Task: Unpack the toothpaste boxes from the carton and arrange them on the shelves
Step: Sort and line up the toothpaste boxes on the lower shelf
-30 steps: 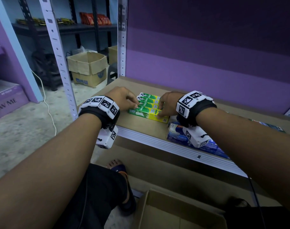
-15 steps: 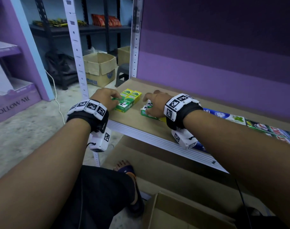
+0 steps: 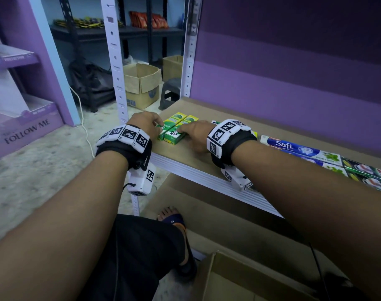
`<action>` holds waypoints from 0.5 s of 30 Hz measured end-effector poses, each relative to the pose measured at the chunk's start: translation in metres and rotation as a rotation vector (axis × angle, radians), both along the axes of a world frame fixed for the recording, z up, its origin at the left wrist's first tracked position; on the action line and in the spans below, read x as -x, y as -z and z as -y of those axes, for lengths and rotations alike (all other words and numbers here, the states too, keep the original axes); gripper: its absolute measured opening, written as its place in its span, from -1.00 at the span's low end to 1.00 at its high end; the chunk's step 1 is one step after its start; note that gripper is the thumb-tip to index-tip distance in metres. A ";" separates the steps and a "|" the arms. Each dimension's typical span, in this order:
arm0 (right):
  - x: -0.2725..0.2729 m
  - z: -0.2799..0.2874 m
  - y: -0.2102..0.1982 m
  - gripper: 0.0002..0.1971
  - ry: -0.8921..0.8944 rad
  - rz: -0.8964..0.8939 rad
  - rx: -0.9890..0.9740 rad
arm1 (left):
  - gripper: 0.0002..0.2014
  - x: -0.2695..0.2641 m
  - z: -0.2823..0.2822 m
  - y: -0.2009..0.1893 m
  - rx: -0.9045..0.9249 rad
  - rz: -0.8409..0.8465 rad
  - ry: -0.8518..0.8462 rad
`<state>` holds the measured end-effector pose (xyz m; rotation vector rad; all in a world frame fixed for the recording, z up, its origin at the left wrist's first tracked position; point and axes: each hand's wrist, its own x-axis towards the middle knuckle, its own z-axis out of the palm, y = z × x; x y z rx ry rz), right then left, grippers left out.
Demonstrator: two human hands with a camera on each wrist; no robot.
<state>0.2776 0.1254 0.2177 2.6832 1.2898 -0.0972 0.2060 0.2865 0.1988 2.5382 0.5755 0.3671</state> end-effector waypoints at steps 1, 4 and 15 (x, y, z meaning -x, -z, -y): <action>0.000 0.002 -0.003 -0.45 0.001 -0.006 -0.013 | -0.76 0.000 0.000 -0.001 0.003 -0.001 0.000; 0.001 0.008 -0.013 -0.52 -0.023 -0.049 -0.057 | -0.76 0.001 0.002 -0.002 0.007 0.002 -0.002; 0.009 0.021 -0.010 -0.34 -0.143 -0.165 -0.172 | -0.76 0.000 0.004 -0.003 0.003 -0.025 0.000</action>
